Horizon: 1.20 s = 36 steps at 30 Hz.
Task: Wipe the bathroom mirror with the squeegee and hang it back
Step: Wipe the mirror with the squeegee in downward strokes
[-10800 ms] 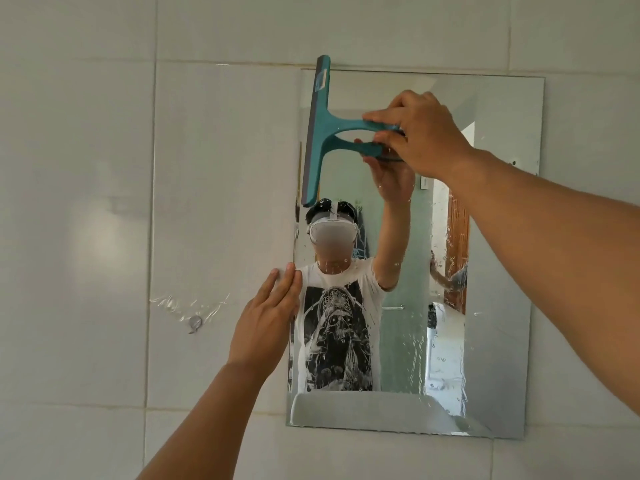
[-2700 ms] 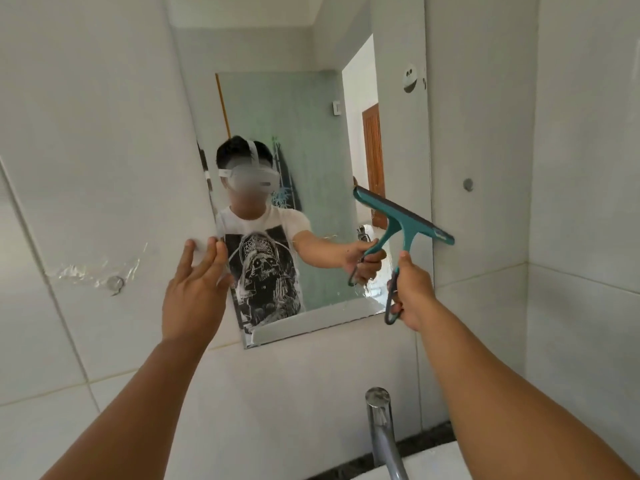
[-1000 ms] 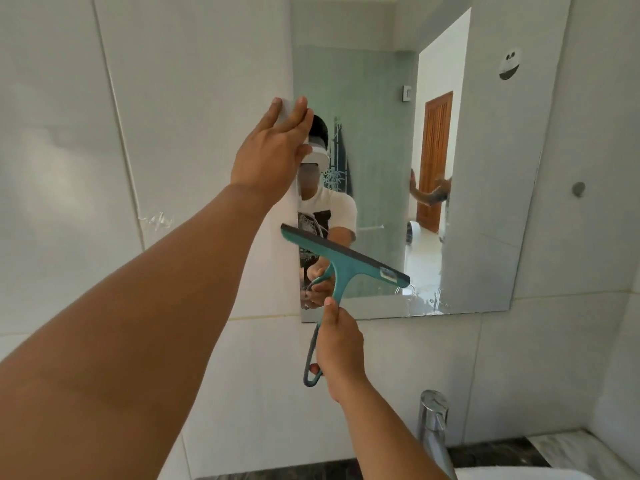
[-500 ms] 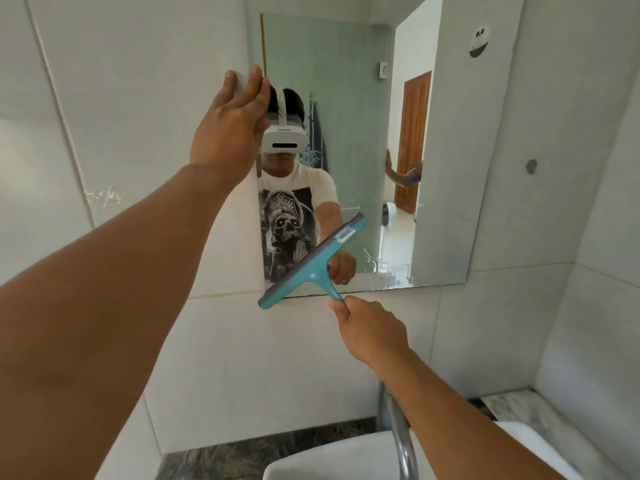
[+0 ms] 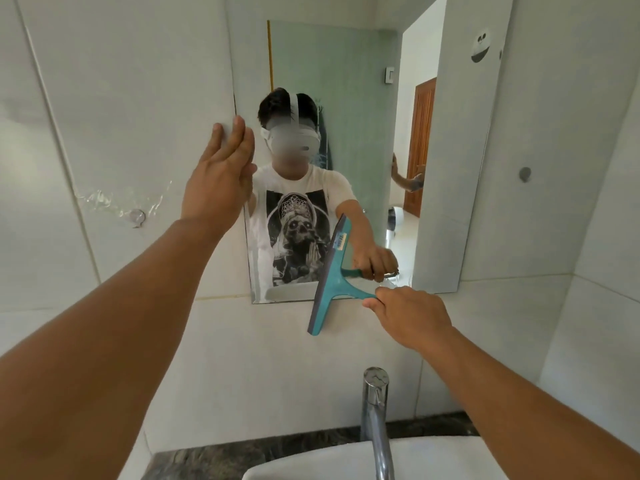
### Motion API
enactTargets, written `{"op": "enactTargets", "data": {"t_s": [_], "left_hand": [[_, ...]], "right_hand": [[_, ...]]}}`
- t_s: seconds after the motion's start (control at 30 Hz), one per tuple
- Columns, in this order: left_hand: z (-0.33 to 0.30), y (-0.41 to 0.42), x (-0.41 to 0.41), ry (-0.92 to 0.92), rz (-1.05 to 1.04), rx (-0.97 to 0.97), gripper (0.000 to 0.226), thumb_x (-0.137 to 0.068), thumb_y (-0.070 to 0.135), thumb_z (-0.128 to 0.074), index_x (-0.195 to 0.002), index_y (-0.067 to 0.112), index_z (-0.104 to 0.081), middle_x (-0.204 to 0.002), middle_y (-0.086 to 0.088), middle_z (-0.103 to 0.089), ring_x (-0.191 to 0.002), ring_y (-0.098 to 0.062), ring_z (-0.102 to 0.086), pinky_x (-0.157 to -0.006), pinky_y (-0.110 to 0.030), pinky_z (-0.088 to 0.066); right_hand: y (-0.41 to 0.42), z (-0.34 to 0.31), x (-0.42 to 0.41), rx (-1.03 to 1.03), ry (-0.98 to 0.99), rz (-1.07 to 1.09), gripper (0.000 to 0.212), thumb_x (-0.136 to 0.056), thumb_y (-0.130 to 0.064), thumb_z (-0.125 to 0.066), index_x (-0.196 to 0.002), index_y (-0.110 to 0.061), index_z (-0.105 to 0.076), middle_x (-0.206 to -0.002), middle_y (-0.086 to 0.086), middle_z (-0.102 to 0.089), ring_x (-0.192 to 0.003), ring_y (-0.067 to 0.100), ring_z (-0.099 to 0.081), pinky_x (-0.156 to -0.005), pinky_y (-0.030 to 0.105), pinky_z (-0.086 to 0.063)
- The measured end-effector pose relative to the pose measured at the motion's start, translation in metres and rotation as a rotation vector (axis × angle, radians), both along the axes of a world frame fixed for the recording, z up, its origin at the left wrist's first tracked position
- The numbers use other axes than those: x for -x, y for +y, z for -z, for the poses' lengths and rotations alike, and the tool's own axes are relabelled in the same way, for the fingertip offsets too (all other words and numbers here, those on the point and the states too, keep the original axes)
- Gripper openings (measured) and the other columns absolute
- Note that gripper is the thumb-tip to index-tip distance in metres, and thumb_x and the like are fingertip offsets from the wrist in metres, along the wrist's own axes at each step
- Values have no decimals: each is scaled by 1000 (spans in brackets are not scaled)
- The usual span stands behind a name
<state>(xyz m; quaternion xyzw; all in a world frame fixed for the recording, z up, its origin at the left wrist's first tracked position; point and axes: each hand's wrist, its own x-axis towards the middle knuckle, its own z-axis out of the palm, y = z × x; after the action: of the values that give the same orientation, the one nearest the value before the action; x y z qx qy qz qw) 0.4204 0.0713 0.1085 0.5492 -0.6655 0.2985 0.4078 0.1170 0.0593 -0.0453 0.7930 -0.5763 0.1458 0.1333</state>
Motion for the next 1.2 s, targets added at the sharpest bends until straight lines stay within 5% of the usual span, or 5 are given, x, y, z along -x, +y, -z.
{"op": "enactTargets", "data": {"t_s": [0.3,0.47,0.63,0.83,1.2], "left_hand": [[90,18,12,75,33,-78,53,-103,35,-34,-152,17,-26,-161,1,-19,-150,-24,-7,-118,-39,-22],[135,17,18,12,7,-135,57,-100,25,-49,-151,9,-26,-160,-7,-18,-149,-30,-7,-118,-47,-23],[135,18,25,-103,-9,-39,34,-84,0,-68,-115,-7,-55,-150,-24,-36,-146,-34,-10,-101,-66,-37],[140,13,19,16,-2,-134,63,-95,17,-55,-151,9,-26,-161,-7,-19,-148,-38,-9,-110,-55,-35],[142,11,20,35,-16,-152,60,-96,29,-40,-150,8,-28,-161,-6,-21,-149,-34,-8,-110,-57,-34]], "right_hand": [[-11,0,4,23,14,-57,53,-98,-60,-21,-109,-24,-58,-102,3,-68,-88,28,-65,-68,37,-46],[-15,1,7,36,21,-84,53,-98,-60,-21,-108,-23,-58,-104,4,-68,-90,28,-65,-66,36,-43],[-15,0,9,58,36,-90,54,-98,-60,-22,-109,-23,-59,-107,4,-68,-94,30,-65,-68,37,-42],[-24,-10,36,135,123,-71,54,-97,-62,-21,-108,-25,-59,-102,3,-67,-90,29,-65,-64,34,-37],[-46,-9,91,170,90,-37,49,-96,-62,-27,-103,-26,-61,-96,1,-67,-83,24,-63,-61,33,-41]]}}
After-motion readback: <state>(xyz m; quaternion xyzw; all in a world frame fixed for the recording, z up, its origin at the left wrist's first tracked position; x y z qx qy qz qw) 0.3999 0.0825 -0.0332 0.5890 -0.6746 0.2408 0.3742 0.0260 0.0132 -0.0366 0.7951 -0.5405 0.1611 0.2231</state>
